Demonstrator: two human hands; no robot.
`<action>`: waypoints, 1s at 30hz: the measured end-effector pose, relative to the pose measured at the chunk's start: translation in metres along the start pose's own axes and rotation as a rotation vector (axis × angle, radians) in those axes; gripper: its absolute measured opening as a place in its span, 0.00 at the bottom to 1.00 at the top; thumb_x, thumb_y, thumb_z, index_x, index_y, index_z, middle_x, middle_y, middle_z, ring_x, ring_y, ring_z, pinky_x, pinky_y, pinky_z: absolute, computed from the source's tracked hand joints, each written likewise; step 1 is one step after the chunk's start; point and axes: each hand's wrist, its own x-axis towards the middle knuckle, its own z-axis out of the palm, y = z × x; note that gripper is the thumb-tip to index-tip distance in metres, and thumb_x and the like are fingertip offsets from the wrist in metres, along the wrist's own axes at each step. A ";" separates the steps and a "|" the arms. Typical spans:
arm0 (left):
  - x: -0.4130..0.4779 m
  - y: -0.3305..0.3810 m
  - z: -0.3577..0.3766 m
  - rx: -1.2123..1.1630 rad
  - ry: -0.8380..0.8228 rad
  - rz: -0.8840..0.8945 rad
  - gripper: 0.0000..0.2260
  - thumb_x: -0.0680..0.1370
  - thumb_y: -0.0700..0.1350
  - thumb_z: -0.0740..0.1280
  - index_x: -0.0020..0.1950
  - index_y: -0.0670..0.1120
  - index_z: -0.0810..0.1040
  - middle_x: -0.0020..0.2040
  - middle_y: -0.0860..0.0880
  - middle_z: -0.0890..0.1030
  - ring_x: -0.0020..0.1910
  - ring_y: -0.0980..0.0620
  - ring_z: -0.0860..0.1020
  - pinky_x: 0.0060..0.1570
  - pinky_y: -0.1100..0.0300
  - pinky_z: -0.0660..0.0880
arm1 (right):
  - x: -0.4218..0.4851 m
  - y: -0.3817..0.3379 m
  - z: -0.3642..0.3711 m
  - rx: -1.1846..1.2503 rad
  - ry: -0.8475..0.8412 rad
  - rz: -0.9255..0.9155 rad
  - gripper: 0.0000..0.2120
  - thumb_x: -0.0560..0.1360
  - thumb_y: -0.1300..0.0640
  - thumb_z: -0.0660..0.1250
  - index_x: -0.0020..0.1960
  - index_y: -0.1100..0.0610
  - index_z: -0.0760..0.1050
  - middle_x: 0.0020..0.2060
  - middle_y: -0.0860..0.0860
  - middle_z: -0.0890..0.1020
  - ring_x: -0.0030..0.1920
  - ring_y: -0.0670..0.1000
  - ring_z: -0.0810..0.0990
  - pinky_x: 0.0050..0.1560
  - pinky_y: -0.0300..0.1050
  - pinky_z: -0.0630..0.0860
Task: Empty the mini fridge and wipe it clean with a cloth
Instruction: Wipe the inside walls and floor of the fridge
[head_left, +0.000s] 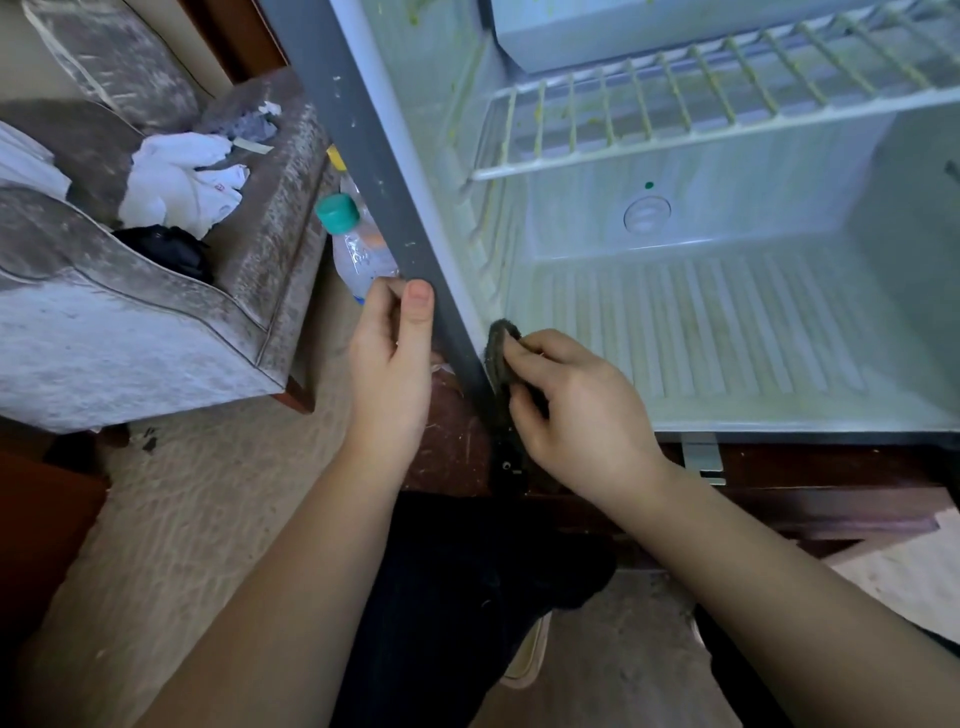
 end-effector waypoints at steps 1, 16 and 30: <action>0.000 -0.001 0.000 0.001 -0.001 0.010 0.16 0.75 0.63 0.58 0.47 0.51 0.73 0.41 0.61 0.79 0.46 0.53 0.79 0.49 0.35 0.76 | 0.001 -0.002 0.000 0.016 0.041 -0.002 0.19 0.71 0.63 0.64 0.62 0.61 0.78 0.47 0.52 0.81 0.36 0.54 0.80 0.30 0.43 0.76; 0.001 0.001 -0.004 -0.026 -0.058 0.016 0.17 0.75 0.63 0.58 0.47 0.50 0.72 0.39 0.61 0.78 0.44 0.56 0.77 0.47 0.35 0.76 | -0.017 0.022 0.021 0.107 0.020 0.011 0.17 0.74 0.67 0.66 0.63 0.62 0.78 0.52 0.54 0.81 0.47 0.55 0.82 0.43 0.44 0.79; 0.005 -0.002 -0.007 -0.066 -0.063 -0.025 0.19 0.73 0.63 0.62 0.46 0.48 0.76 0.39 0.60 0.81 0.43 0.56 0.78 0.51 0.34 0.75 | -0.026 0.034 0.021 0.230 -0.099 0.126 0.18 0.76 0.66 0.66 0.65 0.58 0.76 0.52 0.50 0.79 0.53 0.51 0.80 0.53 0.41 0.76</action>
